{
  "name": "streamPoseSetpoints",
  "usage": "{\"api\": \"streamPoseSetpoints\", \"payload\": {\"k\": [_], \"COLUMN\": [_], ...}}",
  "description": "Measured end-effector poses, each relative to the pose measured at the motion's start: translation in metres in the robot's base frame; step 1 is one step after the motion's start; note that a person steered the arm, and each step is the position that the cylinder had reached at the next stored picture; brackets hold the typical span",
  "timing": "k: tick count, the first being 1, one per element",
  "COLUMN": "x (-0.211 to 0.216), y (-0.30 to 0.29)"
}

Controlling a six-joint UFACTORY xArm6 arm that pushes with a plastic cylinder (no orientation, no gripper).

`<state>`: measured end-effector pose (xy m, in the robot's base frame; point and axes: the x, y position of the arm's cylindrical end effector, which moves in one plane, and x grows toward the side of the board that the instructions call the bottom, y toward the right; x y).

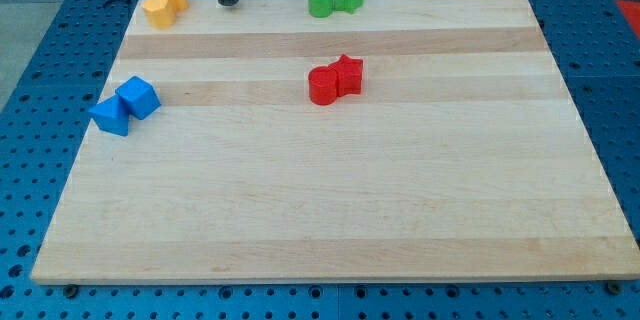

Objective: Slide green circle below the green star

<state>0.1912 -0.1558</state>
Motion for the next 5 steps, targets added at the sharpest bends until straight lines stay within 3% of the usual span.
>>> {"api": "streamPoseSetpoints", "payload": {"k": [4,5], "x": [0.002,0.065], "y": [0.123,0.152]}}
